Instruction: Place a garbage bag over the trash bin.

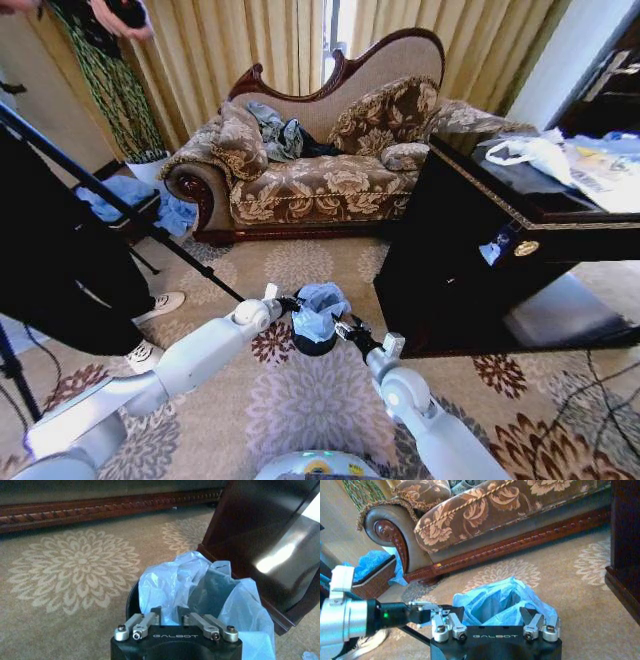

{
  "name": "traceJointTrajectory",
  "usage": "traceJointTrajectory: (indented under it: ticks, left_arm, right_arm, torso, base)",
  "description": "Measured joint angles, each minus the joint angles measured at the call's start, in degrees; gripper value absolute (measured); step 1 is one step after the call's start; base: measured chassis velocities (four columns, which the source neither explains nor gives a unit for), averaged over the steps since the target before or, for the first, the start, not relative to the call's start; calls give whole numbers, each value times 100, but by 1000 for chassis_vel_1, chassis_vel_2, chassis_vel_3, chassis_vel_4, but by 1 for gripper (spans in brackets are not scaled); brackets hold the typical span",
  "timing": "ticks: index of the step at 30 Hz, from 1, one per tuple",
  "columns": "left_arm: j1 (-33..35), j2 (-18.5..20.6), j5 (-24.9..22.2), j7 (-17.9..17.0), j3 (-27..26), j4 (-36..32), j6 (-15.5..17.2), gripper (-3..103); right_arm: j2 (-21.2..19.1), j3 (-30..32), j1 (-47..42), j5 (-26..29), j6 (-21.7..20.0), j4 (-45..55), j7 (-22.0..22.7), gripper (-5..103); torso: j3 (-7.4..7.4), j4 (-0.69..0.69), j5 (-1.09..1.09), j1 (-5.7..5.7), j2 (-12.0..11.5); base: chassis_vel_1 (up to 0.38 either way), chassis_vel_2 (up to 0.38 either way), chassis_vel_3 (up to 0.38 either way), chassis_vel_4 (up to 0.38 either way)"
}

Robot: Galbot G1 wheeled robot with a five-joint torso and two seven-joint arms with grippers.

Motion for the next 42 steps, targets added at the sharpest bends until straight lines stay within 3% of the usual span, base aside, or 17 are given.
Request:
traceJointTrajectory:
  ticks: [2, 4, 6, 17, 21, 34, 36, 42]
  left_arm:
    - [-2, -9, 3, 0, 0, 2, 0, 32]
    - [-5, -14, 7, 2, 0, 9, 0, 32]
    - [-23, -31, 38, 9, 10, 57, -2, 45]
    - [-79, -71, 117, 89, 51, 122, -69, 18]
    - [-93, -27, 122, 110, 47, 103, -69, 2]
    - [-22, 50, 64, 135, -157, 15, -75, 0]
    - [29, 57, -22, 118, -269, 19, -77, 0]
    - [323, 174, -243, 46, -832, -68, -35, 0]
  right_arm:
    - [-3, 22, -46, -21, -3, -7, -11, 73]
    - [0, 31, -72, -31, -3, -7, -15, 73]
    - [11, 54, -142, -77, -1, -16, -37, 73]
    - [-4, 135, -388, -249, 26, -45, -177, 71]
    - [-4, 136, -398, -294, 26, -92, -203, 74]
    - [24, 99, -411, -334, 26, -106, -255, 75]
    - [30, 87, -415, -338, 26, -106, -255, 71]
    - [13, 60, -419, -342, 40, -84, -264, 74]
  torso:
    - [0, 0, 0, 0, 0]
    - [0, 0, 0, 0, 0]
    - [0, 0, 0, 0, 0]
    - [0, -1, 0, 0, 0]
    - [0, 0, 0, 0, 0]
    - [0, -1, 0, 0, 0]
    - [0, -1, 0, 0, 0]
    - [0, 0, -1, 0, 0]
  base:
    - [0, 0, 0, 0]
    - [0, 0, 0, 0]
    - [0, 0, 0, 0]
    - [0, 0, 0, 0]
    - [0, 0, 0, 0]
    - [0, 0, 0, 0]
    - [0, 0, 0, 0]
    - [0, 0, 0, 0]
